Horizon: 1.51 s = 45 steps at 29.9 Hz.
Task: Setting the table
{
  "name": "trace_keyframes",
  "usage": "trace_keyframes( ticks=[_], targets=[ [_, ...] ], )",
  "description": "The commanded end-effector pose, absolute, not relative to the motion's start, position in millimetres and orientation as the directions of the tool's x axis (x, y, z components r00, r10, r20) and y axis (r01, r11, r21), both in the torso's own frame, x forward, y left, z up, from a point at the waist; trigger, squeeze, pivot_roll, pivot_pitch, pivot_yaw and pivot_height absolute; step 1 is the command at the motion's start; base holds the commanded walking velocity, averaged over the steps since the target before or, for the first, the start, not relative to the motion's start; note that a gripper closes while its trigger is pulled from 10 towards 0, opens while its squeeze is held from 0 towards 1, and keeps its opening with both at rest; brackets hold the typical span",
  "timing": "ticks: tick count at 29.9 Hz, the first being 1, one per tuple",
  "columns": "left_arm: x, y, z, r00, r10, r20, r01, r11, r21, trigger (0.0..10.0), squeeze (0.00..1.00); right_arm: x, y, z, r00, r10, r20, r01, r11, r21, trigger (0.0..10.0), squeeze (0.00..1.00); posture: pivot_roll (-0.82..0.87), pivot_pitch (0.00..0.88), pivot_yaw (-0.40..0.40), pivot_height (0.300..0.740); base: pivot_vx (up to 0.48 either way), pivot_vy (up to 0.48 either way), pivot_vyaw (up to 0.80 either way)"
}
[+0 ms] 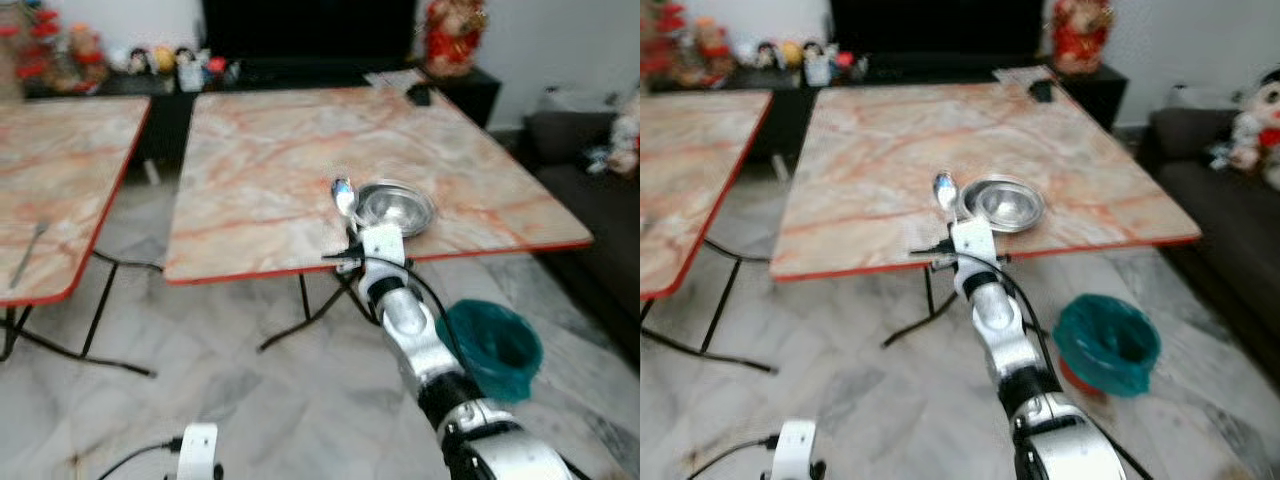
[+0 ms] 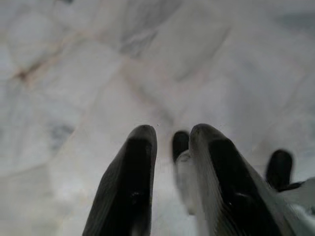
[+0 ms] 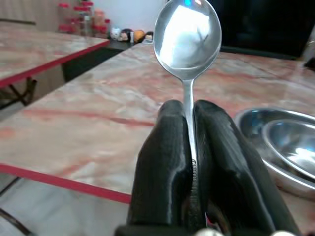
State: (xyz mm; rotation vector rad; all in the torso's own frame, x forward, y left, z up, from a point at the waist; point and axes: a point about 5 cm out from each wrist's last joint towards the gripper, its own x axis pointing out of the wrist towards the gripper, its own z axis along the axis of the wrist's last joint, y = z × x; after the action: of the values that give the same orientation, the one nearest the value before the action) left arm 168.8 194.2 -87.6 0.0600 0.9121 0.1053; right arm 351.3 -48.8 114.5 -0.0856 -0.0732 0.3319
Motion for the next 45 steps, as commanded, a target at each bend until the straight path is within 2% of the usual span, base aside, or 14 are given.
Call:
trace_keyframes(
  ticks=[1,9,15,24,45],
  targets=[
    [174.9,188.0,-85.6,0.620,0.101,-0.778,-0.060,0.995,0.081,10.0,0.00,355.8,-64.0,117.7,0.955,0.288,0.071,-0.281,0.955,-0.099,10.0,0.00,0.02,0.000,-0.022,0.740,0.277,0.000,0.00],
    [174.7,187.9,-85.8,0.618,0.102,-0.779,-0.061,0.995,0.082,10.0,0.00,355.1,-61.8,117.7,0.951,0.301,0.071,-0.291,0.948,-0.128,10.0,0.00,0.02,0.000,-0.021,0.740,0.277,0.000,0.43],
    [174.7,188.7,-85.7,0.618,0.104,-0.779,-0.062,0.995,0.083,10.0,0.00,355.2,-61.2,118.2,0.951,0.302,0.074,-0.291,0.948,-0.130,10.0,0.00,0.02,0.000,-0.019,0.740,0.277,0.000,0.00],
    [174.7,188.8,-85.7,0.618,0.103,-0.779,-0.060,0.995,0.084,10.0,0.00,355.2,-61.6,118.3,0.951,0.301,0.076,-0.289,0.948,-0.129,10.0,0.00,0.02,0.000,-0.019,0.740,0.277,0.000,0.58],
    [175.7,188.2,-85.3,0.619,0.097,-0.779,-0.049,0.995,0.085,10.0,0.00,355.5,-60.5,118.7,0.947,0.311,0.075,-0.300,0.944,-0.135,10.0,0.00,0.02,0.000,-0.020,0.740,0.276,0.000,0.00]
  ],
)
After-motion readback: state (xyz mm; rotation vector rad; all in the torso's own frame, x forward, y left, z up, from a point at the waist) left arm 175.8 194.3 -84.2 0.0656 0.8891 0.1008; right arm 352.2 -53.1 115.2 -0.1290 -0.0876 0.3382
